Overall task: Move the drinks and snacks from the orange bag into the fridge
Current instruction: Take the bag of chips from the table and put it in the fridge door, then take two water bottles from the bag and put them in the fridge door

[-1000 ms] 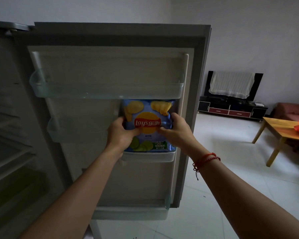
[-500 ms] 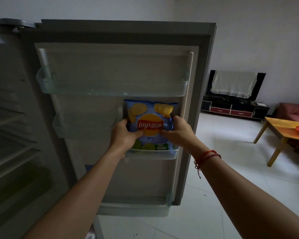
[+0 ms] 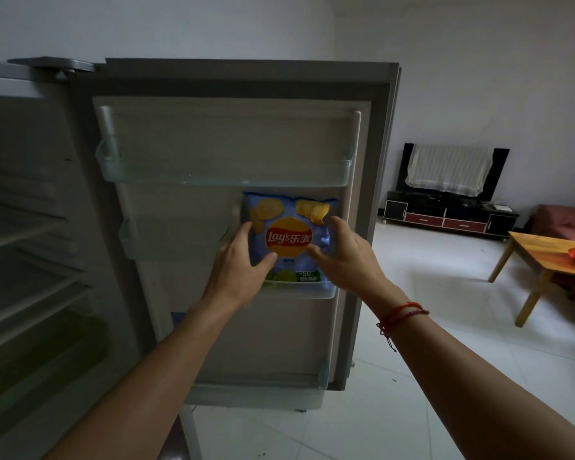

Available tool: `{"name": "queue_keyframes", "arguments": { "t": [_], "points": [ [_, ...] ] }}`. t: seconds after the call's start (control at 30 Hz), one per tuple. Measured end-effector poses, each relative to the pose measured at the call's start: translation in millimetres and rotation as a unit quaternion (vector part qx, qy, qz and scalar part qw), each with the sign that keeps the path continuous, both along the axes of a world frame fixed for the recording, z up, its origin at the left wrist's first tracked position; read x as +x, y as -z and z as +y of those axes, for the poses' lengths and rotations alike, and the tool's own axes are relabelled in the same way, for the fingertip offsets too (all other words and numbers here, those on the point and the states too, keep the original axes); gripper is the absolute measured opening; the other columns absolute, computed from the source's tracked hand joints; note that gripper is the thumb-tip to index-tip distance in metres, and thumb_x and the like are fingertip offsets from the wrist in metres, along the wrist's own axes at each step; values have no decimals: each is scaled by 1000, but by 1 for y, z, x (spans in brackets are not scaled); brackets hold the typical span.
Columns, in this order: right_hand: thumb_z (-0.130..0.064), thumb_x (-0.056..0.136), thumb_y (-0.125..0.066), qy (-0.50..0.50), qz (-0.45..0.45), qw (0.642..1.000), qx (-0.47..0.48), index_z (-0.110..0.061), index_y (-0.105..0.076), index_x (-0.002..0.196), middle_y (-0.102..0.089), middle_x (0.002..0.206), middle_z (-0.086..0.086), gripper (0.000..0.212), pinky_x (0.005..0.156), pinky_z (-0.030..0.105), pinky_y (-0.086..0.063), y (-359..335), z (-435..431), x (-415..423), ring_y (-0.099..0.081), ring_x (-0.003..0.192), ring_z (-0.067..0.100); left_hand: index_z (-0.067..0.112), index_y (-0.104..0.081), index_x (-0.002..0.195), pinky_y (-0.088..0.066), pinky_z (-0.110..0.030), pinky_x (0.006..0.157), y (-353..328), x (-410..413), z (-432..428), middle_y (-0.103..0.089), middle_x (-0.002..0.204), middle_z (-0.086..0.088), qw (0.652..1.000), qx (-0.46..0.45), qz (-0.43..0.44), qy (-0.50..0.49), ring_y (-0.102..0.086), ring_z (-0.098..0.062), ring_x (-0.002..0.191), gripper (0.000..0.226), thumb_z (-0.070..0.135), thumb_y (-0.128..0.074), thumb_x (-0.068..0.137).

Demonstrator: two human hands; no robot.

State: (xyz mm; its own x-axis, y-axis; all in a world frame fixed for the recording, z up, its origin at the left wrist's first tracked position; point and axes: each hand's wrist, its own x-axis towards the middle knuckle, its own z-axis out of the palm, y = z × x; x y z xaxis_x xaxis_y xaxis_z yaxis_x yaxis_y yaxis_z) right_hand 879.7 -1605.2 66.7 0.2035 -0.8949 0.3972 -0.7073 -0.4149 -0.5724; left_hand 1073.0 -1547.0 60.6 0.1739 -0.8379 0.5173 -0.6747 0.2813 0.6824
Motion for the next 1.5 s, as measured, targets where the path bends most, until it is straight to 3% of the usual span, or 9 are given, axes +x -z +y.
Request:
{"name": "queue_keyframes", "arguments": {
  "t": [0.1,0.2,0.33,0.43,0.8,1.0,1.07,1.23,1.5],
  "points": [
    [-57,92,-61,14,57,997,-44,-30,-32,148,-52,140,10,69,90,43,-52,2,13,-6,-51,122,28,19,-36,147,-36,-24,94,3,1,15,-44,147,-1,996,0,-76,-39,-43,-21,133,66,40,-64,91],
    [-60,93,-56,38,107,991,-75,-32,-28,154,-32,157,15,73,103,53,-46,1,30,-13,-36,139,37,16,-33,149,-41,-34,100,7,5,28,-37,152,-5,984,-9,-163,-75,-37,-24,137,76,53,-60,89],
    [-67,94,-45,61,164,981,-89,-38,-19,158,-11,167,14,75,117,57,-30,2,47,-23,-15,152,37,10,-40,146,-39,-46,106,10,10,44,-38,152,-14,959,-33,-253,-121,-36,-34,137,85,69,-42,85],
    [-71,94,-39,66,191,975,-91,-40,-13,159,-5,168,13,76,121,56,-23,7,54,-28,-8,154,36,8,-46,143,-38,-50,106,14,13,54,-40,151,-18,945,-46,-291,-143,-36,-38,138,87,70,-36,84],
    [-69,94,-41,72,196,972,-107,-39,-12,159,-12,167,15,77,117,55,-31,6,61,-46,-18,151,36,8,-47,142,-42,-51,102,14,-6,59,-41,148,-21,947,-51,-294,-121,-38,-37,136,81,66,-38,86],
    [-75,89,-29,98,202,970,-96,-39,-11,159,-14,167,14,81,115,52,-33,12,66,-79,-21,150,36,8,-47,141,-43,-50,101,18,-38,47,-42,147,-20,950,-77,-291,-84,-39,-36,136,78,64,-39,87],
    [-75,87,-26,115,207,967,-89,-38,-12,159,-15,167,14,82,114,50,-32,13,72,-93,-23,149,35,9,-47,142,-42,-48,103,20,-53,43,-42,147,-18,953,-88,-284,-63,-38,-35,136,77,63,-39,88],
    [-66,96,-39,170,211,960,-68,-37,-12,159,-15,167,14,75,115,48,-31,15,89,-127,-24,149,35,13,-45,143,-44,-51,103,24,-88,29,-40,149,-15,960,-98,-263,5,-36,-32,139,76,65,-39,88],
    [-65,95,-42,309,221,924,-46,-38,-18,158,-23,164,15,73,110,46,-34,17,132,-167,-29,145,33,13,-40,146,-37,-51,107,31,-131,8,-37,151,-15,943,-113,-294,109,-34,-34,139,78,66,-36,88]
  ]
}}
